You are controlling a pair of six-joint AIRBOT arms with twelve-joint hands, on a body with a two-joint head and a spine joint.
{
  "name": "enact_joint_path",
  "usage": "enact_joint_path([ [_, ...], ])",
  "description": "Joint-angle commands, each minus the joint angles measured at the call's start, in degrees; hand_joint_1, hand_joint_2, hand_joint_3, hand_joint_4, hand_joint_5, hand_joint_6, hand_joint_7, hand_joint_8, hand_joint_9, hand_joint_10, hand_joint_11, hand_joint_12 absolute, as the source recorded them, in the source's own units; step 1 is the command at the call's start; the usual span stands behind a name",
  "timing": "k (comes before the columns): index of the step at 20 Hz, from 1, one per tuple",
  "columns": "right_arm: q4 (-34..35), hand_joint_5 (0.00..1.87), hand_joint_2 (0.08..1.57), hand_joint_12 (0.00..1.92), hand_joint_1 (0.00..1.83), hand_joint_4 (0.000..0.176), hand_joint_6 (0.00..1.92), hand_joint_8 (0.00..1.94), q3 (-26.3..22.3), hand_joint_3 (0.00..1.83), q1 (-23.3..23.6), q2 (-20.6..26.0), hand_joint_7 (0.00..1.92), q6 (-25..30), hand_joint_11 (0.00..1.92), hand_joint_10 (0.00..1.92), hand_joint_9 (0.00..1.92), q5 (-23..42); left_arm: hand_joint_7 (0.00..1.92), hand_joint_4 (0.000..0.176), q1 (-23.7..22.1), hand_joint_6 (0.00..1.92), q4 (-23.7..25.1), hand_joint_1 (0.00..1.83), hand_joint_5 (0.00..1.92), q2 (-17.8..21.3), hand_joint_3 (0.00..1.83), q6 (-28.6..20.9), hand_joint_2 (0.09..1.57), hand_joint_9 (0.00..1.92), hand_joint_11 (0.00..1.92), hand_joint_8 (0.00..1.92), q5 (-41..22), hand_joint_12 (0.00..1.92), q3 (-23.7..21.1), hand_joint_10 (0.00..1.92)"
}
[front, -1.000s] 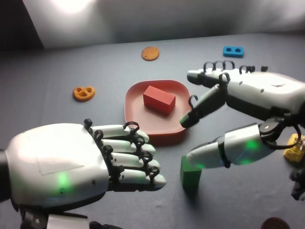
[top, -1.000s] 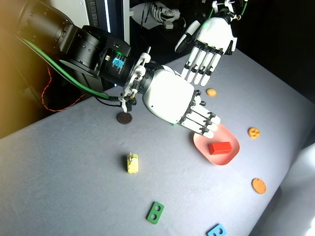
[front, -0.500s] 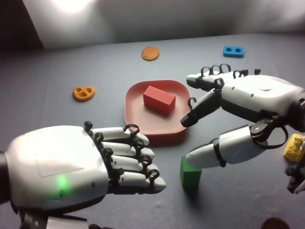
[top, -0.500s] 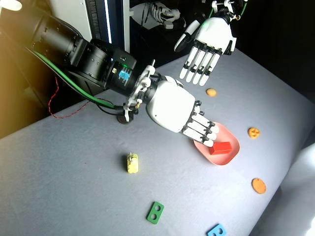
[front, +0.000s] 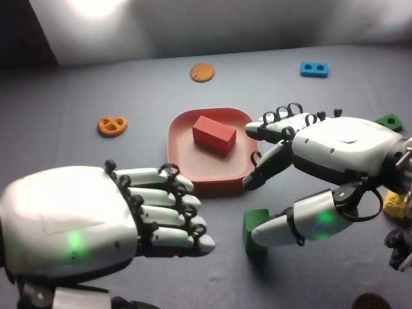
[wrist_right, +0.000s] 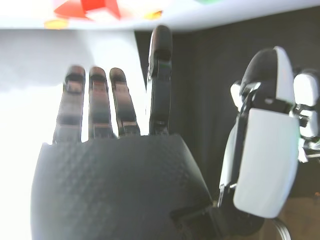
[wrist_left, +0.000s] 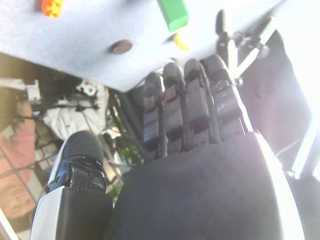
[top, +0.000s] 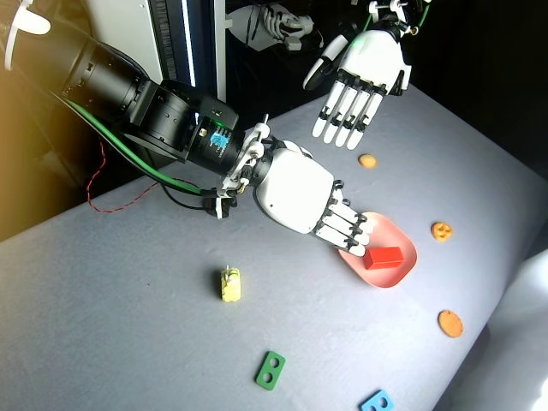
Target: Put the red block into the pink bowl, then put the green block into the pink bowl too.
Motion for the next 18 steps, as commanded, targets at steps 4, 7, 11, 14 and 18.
enact_joint_path([
  [4,-2.66,0.78,0.82,0.0,0.57,0.097,0.0,0.0,0.52,0.0,0.23,-0.64,0.05,-0.51,0.0,0.0,0.0,5.53,0.37,0.0,-0.05,0.01,-1.36,0.0,0.41,1.21,0.0,-0.27,1.36,0.26,0.0,0.01,-6.38,0.42,0.76,0.01],
  [7,-2.67,0.75,0.81,0.0,0.54,0.101,0.0,0.0,2.35,0.0,-0.29,-2.48,0.05,-1.0,0.0,0.0,0.0,5.33,0.34,0.0,0.14,0.01,-1.27,0.0,0.38,1.22,0.0,-0.27,1.36,0.24,0.0,0.0,-6.48,0.37,0.87,0.0],
  [11,-2.76,0.77,0.79,0.0,0.53,0.115,0.01,0.01,4.0,0.0,-0.12,-3.75,0.07,-1.08,0.0,0.0,0.0,5.13,0.34,0.0,0.16,0.0,-0.85,0.0,0.36,1.22,0.0,-0.27,1.36,0.25,0.0,0.0,-6.47,0.38,0.88,0.01],
  [14,-3.13,0.78,0.8,0.0,0.54,0.104,0.01,0.01,4.6,0.0,-0.06,-4.45,0.08,-1.08,0.0,0.0,0.0,5.13,0.33,0.0,0.16,0.0,-0.71,0.0,0.36,1.21,0.0,-0.27,1.35,0.23,0.0,0.0,-6.46,0.33,0.89,0.0],
  [18,-4.38,0.8,0.79,0.0,0.52,0.109,0.02,0.01,4.77,0.0,-0.19,-4.93,0.11,-1.09,0.0,0.0,0.0,4.98,0.33,0.0,0.14,0.0,-0.72,0.0,0.36,1.21,0.0,-0.27,1.35,0.24,0.0,0.0,-6.42,0.35,1.05,0.0],
])
